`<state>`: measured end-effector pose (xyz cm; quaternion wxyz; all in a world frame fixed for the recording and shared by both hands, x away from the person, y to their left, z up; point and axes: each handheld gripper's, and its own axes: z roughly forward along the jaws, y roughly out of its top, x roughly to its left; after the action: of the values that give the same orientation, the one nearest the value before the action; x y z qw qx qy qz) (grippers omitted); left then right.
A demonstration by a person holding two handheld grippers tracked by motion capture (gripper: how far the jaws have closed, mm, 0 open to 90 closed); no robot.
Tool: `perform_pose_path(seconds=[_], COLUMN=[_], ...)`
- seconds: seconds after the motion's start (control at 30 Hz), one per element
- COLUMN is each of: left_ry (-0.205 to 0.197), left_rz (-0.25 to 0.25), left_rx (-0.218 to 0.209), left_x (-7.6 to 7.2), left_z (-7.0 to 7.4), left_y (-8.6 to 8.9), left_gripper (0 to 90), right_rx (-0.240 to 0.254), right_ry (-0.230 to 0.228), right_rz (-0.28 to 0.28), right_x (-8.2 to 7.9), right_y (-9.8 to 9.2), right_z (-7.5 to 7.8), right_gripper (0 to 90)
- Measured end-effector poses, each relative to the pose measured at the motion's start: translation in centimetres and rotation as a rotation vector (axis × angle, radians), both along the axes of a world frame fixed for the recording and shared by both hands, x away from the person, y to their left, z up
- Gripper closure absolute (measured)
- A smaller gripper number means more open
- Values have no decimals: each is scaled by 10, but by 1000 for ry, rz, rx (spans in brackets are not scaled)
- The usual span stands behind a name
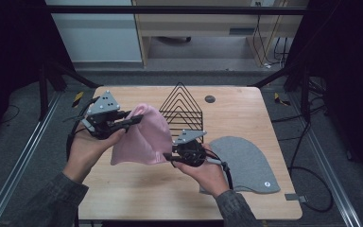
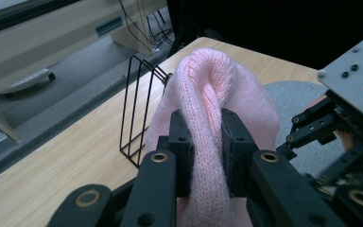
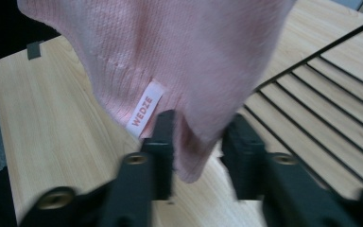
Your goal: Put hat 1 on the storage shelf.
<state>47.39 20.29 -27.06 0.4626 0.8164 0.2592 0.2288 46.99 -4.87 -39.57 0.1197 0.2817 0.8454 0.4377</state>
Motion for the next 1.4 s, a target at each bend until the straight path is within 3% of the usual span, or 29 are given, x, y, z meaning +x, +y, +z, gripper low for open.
perform_pose_path(seconds=[0.07,0.13,0.33,0.47,0.57,0.73,0.8,1.0,1.2,1.4], left_ry=[1,0,-6,-21,-14,17,18,11,-26,-38], left_rz=[2,4,-3,-3,-5,-3,2,8,-6,0], left_rx=[-6,-23,-86,-115,-138,-166,-174,-189,-159,-137], left_x=[0,1,12,23,35,53,59,77,89,105], left_z=[3,6,25,45,55,55,54,54,58,62], left_y=[3,6,13,12,11,5,1,-7,-18,-32], left_gripper=[771,768,759,756,755,747,747,744,743,740], right_rx=[20,19,-22,-26,-25,-29,-48,-44,-49,-48], right_ry=[-6,-28,-84,-115,-119,-119,-125,-124,-131,-138], right_rz=[14,36,34,21,12,-14,-25,-45,-58,-87], right_x=[2,1,10,19,26,39,46,62,73,83], right_y=[0,-1,-11,-19,-24,-33,-37,-50,-59,-64], right_z=[8,18,56,85,97,103,104,109,114,113], right_gripper=[807,830,836,836,836,835,836,836,836,836])
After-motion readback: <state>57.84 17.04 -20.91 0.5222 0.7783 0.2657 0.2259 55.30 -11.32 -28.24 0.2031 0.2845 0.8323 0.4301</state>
